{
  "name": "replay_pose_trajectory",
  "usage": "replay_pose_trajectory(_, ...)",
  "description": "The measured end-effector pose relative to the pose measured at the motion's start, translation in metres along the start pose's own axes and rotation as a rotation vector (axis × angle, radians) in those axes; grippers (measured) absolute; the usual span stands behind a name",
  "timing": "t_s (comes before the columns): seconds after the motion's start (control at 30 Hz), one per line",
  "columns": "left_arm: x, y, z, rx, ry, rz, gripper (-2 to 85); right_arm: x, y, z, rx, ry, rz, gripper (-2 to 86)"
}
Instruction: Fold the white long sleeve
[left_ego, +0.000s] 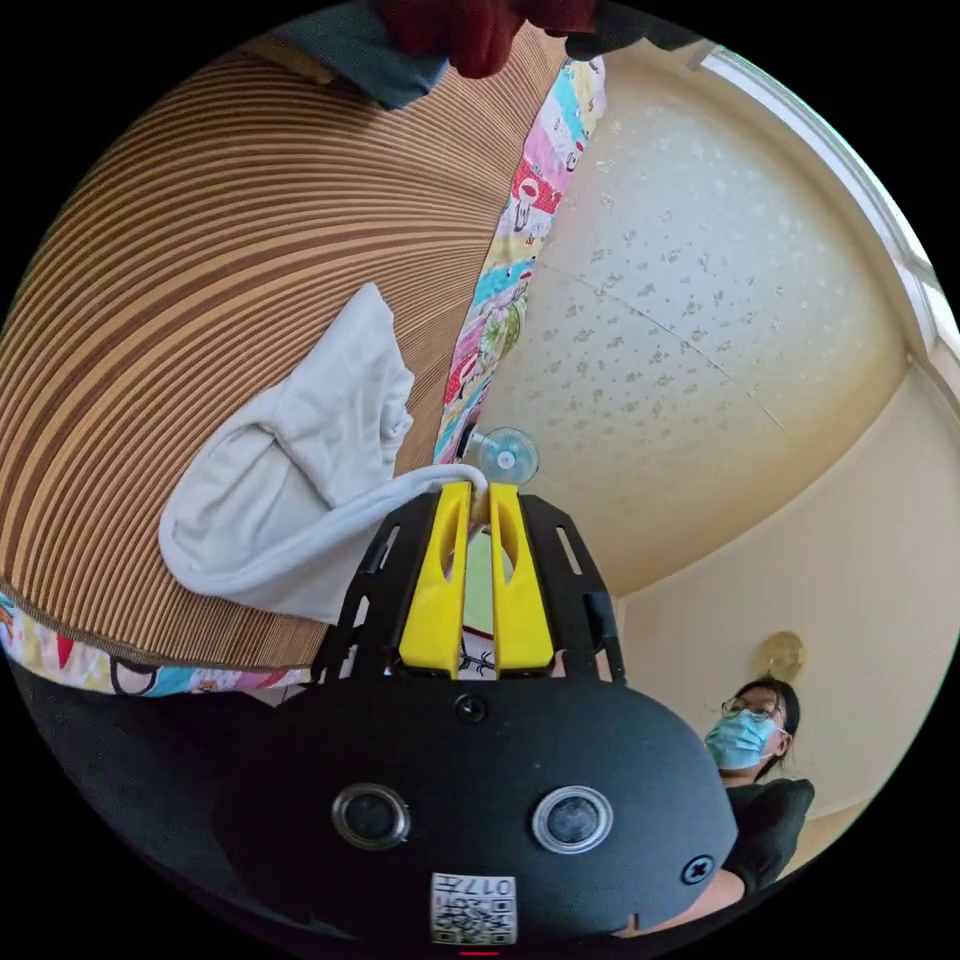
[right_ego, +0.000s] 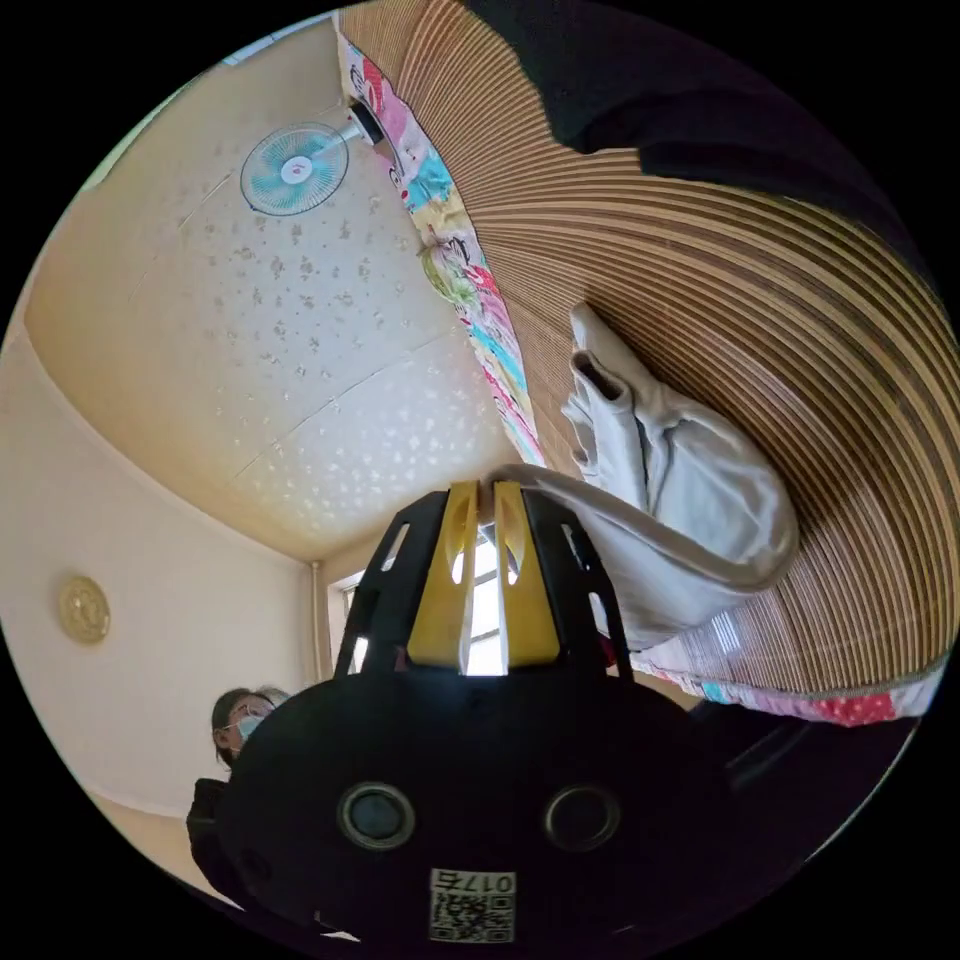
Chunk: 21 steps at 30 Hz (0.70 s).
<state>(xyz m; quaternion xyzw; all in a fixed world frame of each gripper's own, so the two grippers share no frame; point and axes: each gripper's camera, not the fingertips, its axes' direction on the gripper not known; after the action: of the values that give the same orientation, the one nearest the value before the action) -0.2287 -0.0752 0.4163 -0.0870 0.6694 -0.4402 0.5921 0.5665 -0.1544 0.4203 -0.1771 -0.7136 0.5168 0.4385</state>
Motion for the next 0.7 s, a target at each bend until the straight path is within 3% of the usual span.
replay_pose_trajectory(0.43, -0.008, -0.139, 0.088, -0.039, -0.335, 0.015, 5.0, -0.011, -0.122, 0.159, 0.019, 0.436, -0.021, 4.8)
replay_pose_trajectory(0.57, -0.015, -0.137, 0.089, -0.082, -0.363, 0.136, 12.1, -0.031, -0.110, 0.179, 0.094, 0.525, -0.178, 4.4)
replay_pose_trajectory(0.7, -0.032, -0.089, 0.074, -0.172, -0.536, 0.268, 15.0, -0.044, -0.066, 0.267, -0.195, 0.828, -0.406, 4.9)
